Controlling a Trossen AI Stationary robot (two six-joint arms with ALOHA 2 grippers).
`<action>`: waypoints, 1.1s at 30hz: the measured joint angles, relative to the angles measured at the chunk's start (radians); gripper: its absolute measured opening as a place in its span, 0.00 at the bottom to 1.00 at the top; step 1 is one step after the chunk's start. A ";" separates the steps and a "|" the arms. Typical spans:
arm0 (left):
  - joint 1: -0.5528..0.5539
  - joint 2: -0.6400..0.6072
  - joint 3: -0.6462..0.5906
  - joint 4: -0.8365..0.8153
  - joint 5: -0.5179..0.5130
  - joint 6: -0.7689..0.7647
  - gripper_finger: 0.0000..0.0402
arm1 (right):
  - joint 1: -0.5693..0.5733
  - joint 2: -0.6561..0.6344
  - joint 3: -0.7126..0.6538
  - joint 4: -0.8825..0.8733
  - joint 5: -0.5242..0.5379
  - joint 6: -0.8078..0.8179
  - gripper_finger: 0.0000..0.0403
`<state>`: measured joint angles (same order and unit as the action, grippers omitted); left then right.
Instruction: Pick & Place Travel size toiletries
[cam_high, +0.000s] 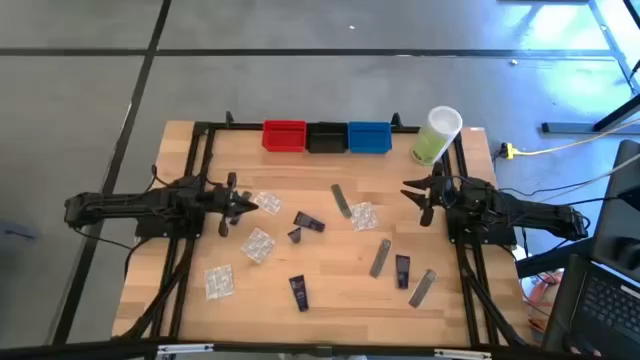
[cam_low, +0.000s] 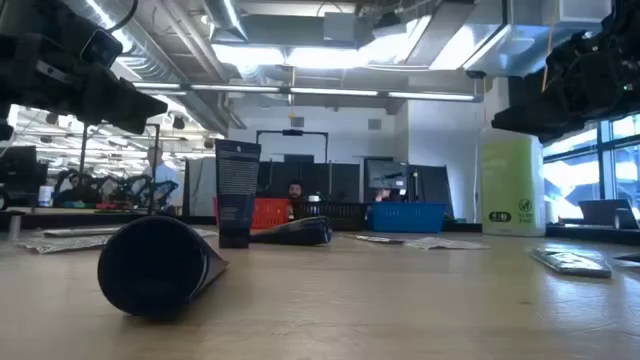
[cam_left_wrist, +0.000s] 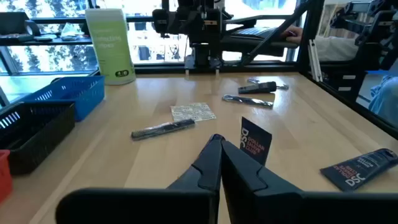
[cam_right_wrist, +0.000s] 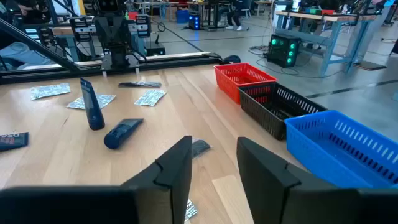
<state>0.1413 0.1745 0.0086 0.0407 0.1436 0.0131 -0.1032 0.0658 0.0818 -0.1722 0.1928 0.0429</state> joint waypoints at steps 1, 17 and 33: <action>0.000 0.000 0.000 0.000 0.000 0.000 0.02 | 0.000 0.000 0.000 0.000 0.000 0.000 0.33; 0.000 0.000 0.000 0.000 0.000 0.000 0.02 | 0.000 0.000 0.000 0.000 0.000 0.000 0.40; 0.000 0.000 0.000 0.000 0.000 0.000 0.02 | 0.000 0.000 0.000 0.000 0.000 0.000 0.44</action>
<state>0.1410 0.1748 0.0086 0.0407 0.1436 0.0128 -0.1036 0.0658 0.0819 -0.1726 0.1929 0.0433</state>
